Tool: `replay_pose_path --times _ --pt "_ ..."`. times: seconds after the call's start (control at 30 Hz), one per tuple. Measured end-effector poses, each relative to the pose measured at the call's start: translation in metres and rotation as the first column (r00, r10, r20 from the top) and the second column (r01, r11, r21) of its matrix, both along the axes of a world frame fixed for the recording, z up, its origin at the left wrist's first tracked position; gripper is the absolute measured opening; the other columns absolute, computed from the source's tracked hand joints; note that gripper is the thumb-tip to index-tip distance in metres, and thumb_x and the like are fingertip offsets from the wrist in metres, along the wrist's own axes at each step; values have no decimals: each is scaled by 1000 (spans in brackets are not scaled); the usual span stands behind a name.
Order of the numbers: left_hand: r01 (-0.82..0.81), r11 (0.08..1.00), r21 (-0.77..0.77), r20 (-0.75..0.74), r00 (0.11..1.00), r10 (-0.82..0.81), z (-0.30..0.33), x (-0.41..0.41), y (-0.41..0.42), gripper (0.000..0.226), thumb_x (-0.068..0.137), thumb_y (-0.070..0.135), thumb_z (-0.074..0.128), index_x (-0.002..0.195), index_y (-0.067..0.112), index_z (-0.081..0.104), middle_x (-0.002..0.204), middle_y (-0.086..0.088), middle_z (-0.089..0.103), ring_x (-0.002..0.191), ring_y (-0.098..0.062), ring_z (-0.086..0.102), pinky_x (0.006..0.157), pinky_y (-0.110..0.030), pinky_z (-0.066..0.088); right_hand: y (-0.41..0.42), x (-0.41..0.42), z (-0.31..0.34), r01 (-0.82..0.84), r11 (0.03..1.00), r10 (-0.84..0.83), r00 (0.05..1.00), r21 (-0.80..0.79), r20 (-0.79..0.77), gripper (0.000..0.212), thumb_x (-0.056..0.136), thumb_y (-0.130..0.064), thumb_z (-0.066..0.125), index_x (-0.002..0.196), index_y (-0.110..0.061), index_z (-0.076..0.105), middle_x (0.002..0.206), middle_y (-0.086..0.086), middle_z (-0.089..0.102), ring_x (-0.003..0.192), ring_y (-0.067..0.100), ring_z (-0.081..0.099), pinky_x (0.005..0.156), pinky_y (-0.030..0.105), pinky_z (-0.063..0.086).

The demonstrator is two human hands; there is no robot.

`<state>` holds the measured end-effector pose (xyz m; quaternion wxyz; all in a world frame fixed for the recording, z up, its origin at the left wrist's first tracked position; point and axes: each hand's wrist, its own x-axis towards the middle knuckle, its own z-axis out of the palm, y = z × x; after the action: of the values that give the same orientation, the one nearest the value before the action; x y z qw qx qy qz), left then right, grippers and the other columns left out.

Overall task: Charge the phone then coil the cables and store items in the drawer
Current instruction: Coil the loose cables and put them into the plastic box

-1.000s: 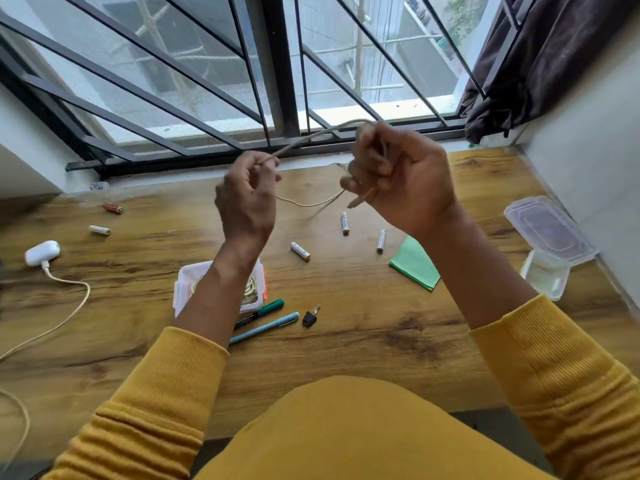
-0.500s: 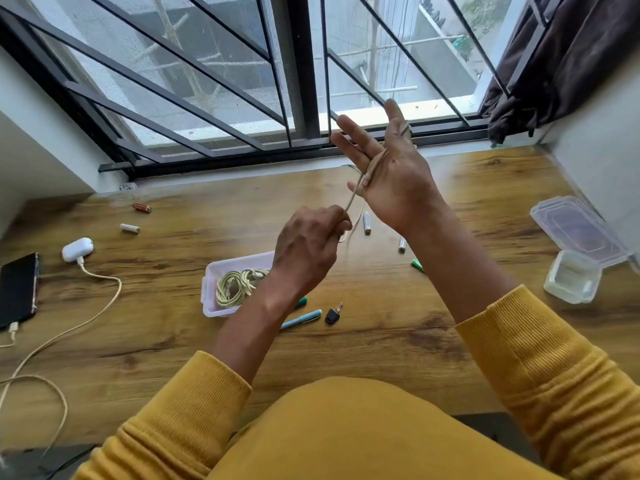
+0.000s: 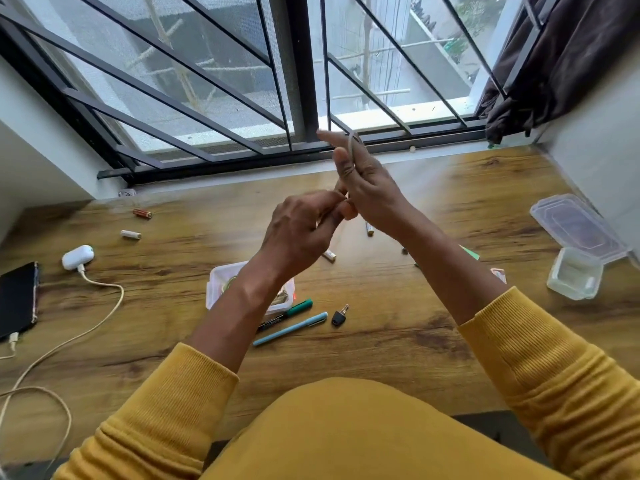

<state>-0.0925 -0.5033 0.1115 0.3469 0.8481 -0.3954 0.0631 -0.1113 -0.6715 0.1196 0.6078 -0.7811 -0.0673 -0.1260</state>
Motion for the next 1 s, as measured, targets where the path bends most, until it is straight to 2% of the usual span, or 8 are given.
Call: replay_pose_path --times 0.13,0.33,0.4,0.57,0.7,0.8,0.9,1.0 --pt "-6 996 -93 -45 999 2 7 6 2 22 106 27 59 97 18 76 86 3 72 75 -20 66 67 -51 52 -2 -6 0 -28 994 10 986 -104 -168 33 113 -45 38 118 -18 56 67 -3 51 54 8 52 45 34 49" --pt "-17 977 -210 -130 991 -11 12 10 11 21 104 20 61 91 11 75 88 -1 67 82 -16 62 71 -43 51 -6 -15 8 -172 984 147 932 -47 -332 32 111 -16 31 85 -14 49 70 13 42 52 17 37 46 33 38" --pt "3 969 -248 -143 989 -40 15 8 12 22 104 18 61 88 10 74 85 1 61 79 -11 56 70 -33 45 -8 -14 11 -159 986 127 917 -54 -379 32 109 -11 31 86 -8 53 71 17 47 52 22 42 46 34 42" --pt "42 957 -289 -172 981 -95 15 5 14 21 100 14 62 84 7 73 85 -12 58 80 -23 54 71 -37 42 -10 -12 10 -29 1000 24 910 -5 -415 33 116 -21 30 102 -2 55 81 16 70 71 32 70 57 42 60" --pt "19 954 -298 -191 979 -79 12 7 16 21 101 15 59 84 9 72 84 -7 60 79 -16 54 71 -30 42 -8 -15 10 -87 995 98 917 47 -388 33 116 -31 34 104 -7 53 82 13 67 75 27 68 69 48 63" --pt "-69 939 -338 -240 971 -15 11 16 18 22 103 19 59 88 11 72 86 -2 65 77 -7 58 71 -27 43 -4 -21 14 -218 972 235 890 88 -391 50 115 -46 26 92 -9 51 62 2 46 52 17 40 49 34 42" --pt "-83 936 -341 -246 969 -4 8 24 17 15 103 22 62 94 15 72 87 -1 68 76 -6 60 69 -28 46 -1 -25 18 -345 928 370 806 141 -461 61 111 -61 20 75 -17 44 59 -2 29 52 15 19 48 28 18" --pt "-60 924 -378 -269 962 -47 3 30 13 18 104 29 63 100 12 67 77 -16 60 67 -32 52 61 -51 47 -4 -24 24 -448 864 502 746 228 -437 47 108 -49 38 71 -20 40 59 -3 27 50 13 18 48 26 18"
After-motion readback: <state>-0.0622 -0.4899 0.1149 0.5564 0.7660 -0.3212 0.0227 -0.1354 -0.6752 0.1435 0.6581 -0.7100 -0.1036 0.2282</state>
